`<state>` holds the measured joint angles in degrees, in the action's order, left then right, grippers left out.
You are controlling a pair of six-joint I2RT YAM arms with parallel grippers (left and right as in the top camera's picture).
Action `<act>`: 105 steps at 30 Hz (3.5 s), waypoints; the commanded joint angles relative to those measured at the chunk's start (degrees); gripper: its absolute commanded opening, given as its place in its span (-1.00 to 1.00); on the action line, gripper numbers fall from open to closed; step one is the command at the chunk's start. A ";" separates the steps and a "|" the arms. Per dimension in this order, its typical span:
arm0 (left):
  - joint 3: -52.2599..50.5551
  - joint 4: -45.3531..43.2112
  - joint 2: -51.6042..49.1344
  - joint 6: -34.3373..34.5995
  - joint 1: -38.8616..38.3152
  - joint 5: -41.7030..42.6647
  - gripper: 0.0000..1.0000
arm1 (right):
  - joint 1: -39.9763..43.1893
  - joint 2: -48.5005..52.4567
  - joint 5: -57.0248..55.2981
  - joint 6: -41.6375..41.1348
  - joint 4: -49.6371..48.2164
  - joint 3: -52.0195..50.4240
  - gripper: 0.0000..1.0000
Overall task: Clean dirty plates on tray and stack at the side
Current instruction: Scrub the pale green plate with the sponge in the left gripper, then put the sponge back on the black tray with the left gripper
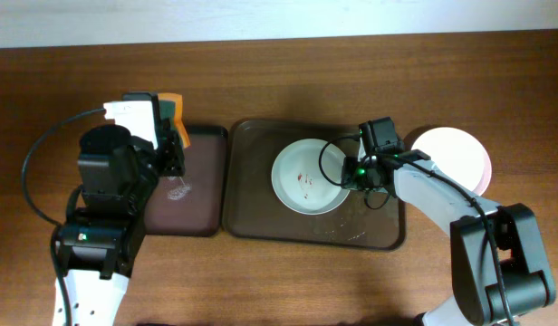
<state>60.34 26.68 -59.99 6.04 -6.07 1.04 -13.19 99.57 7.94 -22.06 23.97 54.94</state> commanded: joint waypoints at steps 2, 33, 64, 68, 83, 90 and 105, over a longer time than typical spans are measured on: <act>0.72 6.05 -5.33 0.35 0.22 0.24 -1.00 | -1.16 -0.85 -1.11 0.15 0.26 0.24 -0.92; 0.79 -11.28 -44.81 30.86 -22.67 24.22 -1.00 | -5.99 -0.85 1.49 0.11 0.94 0.24 -0.92; 0.22 11.61 -29.70 0.46 -1.95 -5.33 -1.00 | -5.92 -0.83 0.37 0.13 2.25 0.24 -0.92; -0.28 11.56 -36.28 0.48 -1.70 -4.94 -1.00 | -5.92 -0.83 0.39 0.13 2.25 0.24 -0.92; -0.31 5.95 -45.07 0.52 -1.70 -4.90 0.21 | -5.92 -0.83 0.39 0.13 2.23 0.24 -0.92; 6.05 5.55 -44.33 0.48 -1.68 -4.98 -1.00 | -5.92 -0.83 0.39 0.13 2.27 0.24 -0.92; 3.06 8.07 -44.19 0.52 -1.66 -4.92 -0.18 | -5.92 -0.85 0.39 0.13 2.25 0.24 -0.92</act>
<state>64.60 34.85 -104.68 6.81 -8.05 -3.49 -18.85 99.57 9.26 -22.09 26.20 54.92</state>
